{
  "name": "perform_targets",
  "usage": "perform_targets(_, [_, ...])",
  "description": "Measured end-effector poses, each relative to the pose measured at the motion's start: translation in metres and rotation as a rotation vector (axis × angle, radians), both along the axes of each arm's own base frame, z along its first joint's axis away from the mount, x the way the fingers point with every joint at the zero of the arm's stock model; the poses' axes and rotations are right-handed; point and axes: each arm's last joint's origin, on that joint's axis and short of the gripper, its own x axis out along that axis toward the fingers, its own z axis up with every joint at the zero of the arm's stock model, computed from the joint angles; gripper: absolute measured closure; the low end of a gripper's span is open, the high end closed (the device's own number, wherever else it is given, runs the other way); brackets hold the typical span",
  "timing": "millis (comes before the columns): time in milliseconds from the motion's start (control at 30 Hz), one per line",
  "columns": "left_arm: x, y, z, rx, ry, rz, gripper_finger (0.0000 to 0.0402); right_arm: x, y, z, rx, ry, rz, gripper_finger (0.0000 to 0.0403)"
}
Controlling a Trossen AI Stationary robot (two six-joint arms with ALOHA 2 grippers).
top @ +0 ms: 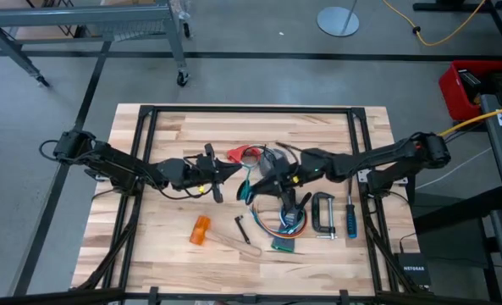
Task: Coil cords
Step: Uncoil the blue wire from the spool
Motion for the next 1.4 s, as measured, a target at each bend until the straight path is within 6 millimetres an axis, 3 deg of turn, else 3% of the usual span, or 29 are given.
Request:
perform_targets(167, [0.0,0.0,0.0,0.004,0.002,0.0,0.0401,0.004,0.001,-0.015,-0.006,0.085,0.01,0.0359])
perform_targets(367, [0.0,-0.001,0.0,0.019,0.006,-0.002,0.0401,0.001,-0.005,-0.028,-0.083,0.226,-0.123,0.0359])
perform_targets(667, [-0.001,-0.005,-0.001,0.032,0.019,-0.017,0.0401,-0.011,-0.041,-0.034,-0.133,0.382,-0.291,0.0359])
perform_targets(933, [-0.001,-0.014,-0.009,0.032,0.1,-0.053,0.0401,-0.03,-0.072,-0.004,-0.104,0.284,-0.404,0.0359])
perform_targets(1167, [-0.002,-0.019,-0.017,0.002,0.176,-0.073,0.0401,-0.056,-0.075,0.04,-0.087,0.059,-0.437,0.0359])
perform_targets(1400, [-0.002,-0.015,-0.018,0.0,0.183,-0.057,0.0401,-0.064,-0.066,0.073,0.08,-0.201,-0.181,0.0359])
